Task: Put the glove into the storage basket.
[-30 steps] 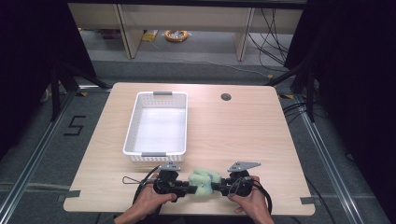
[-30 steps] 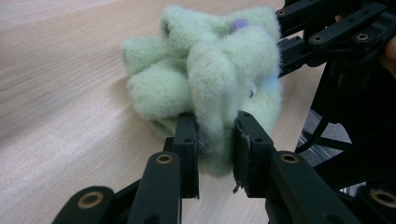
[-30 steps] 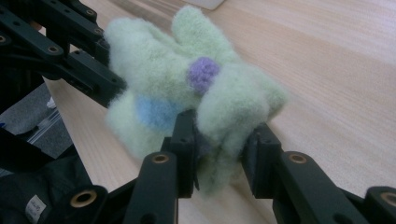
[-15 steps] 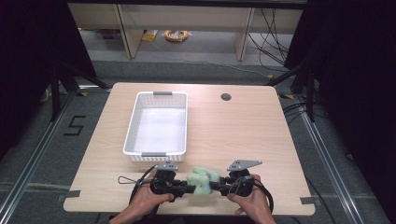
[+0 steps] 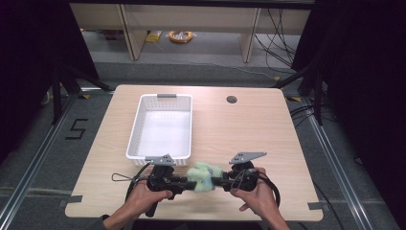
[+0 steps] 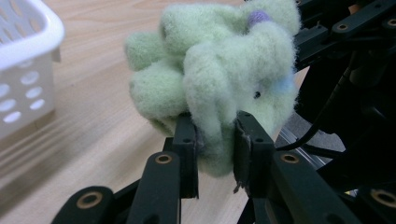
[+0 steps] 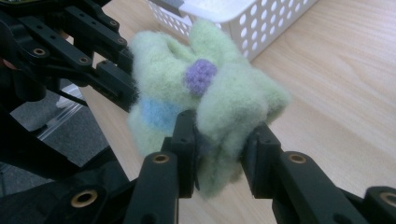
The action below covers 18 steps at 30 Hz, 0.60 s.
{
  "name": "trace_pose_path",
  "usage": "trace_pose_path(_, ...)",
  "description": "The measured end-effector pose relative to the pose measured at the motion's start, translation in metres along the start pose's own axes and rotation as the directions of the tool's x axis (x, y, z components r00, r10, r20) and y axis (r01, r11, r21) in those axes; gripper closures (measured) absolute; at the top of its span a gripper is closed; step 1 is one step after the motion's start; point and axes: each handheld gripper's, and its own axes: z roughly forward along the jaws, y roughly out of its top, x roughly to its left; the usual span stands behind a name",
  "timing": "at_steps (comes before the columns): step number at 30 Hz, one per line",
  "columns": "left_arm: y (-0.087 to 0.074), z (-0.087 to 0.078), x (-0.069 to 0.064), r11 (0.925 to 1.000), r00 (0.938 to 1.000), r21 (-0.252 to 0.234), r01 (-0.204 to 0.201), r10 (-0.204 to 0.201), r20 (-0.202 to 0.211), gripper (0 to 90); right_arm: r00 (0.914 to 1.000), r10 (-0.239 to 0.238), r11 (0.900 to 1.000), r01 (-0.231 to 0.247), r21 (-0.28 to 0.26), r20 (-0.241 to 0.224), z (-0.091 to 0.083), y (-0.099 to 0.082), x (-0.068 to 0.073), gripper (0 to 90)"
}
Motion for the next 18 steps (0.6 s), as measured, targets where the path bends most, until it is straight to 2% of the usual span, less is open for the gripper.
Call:
trace_pose_path(2,0.004,-0.004,0.001,0.9999,0.9999,-0.005,0.011,-0.011,0.006,72.2,0.9999,-0.014,0.9999,0.014,-0.003,-0.002,-0.001,0.006,-0.001,69.5)
trace_pose_path(5,0.009,-0.009,0.001,0.9999,0.9999,-0.009,0.007,-0.007,-0.010,72.2,1.0000,-0.001,1.0000,0.001,0.003,-0.010,-0.004,0.012,0.000,69.5)
trace_pose_path(6,0.014,-0.015,0.001,1.0000,0.9999,-0.002,-0.007,0.007,-0.013,72.0,0.9997,-0.012,0.9999,0.012,-0.005,-0.023,-0.005,0.020,0.000,69.5)
trace_pose_path(7,0.014,-0.015,0.001,1.0000,0.9999,-0.002,-0.007,0.007,-0.013,72.0,0.9997,-0.012,0.9999,0.012,-0.005,-0.023,-0.005,0.020,0.000,69.5)
trace_pose_path(9,0.023,-0.023,0.001,0.9996,0.9993,0.001,-0.027,0.027,-0.026,72.0,0.9987,-0.048,0.9988,0.047,-0.011,-0.017,-0.005,0.032,0.001,69.5)
trace_pose_path(11,0.025,-0.026,0.002,0.9997,0.9992,0.001,-0.023,0.023,-0.034,72.0,0.9980,-0.057,0.9983,0.057,-0.006,-0.027,-0.005,0.036,0.002,69.5)
trace_pose_path(12,0.027,-0.028,0.003,0.9998,0.9993,0.000,-0.020,0.020,-0.030,72.0,0.9982,-0.058,0.9983,0.058,0.004,-0.014,-0.005,0.044,0.004,69.5)
trace_pose_path(13,0.029,-0.030,0.004,0.9997,0.9991,-0.004,-0.025,0.025,-0.035,72.0,0.9982,-0.058,0.9983,0.058,0.004,-0.014,-0.005,0.044,0.004,69.5)
trace_pose_path(15,0.034,-0.038,0.009,0.9998,0.9992,0.004,-0.019,0.019,-0.035,72.0,0.9971,-0.063,0.9980,0.063,0.003,-0.044,-0.002,0.055,0.004,69.5)
trace_pose_path(16,0.036,-0.040,0.010,0.9999,0.9991,0.001,-0.014,0.014,-0.040,72.0,0.9978,-0.060,0.9981,0.061,0.009,-0.027,-0.002,0.058,0.004,69.5)
trace_pose_path(18,0.040,-0.044,0.013,0.9999,0.9988,0.007,-0.013,0.013,-0.046,72.0,0.9976,-0.060,0.9980,0.060,0.017,-0.036,0.001,0.065,0.005,69.6)
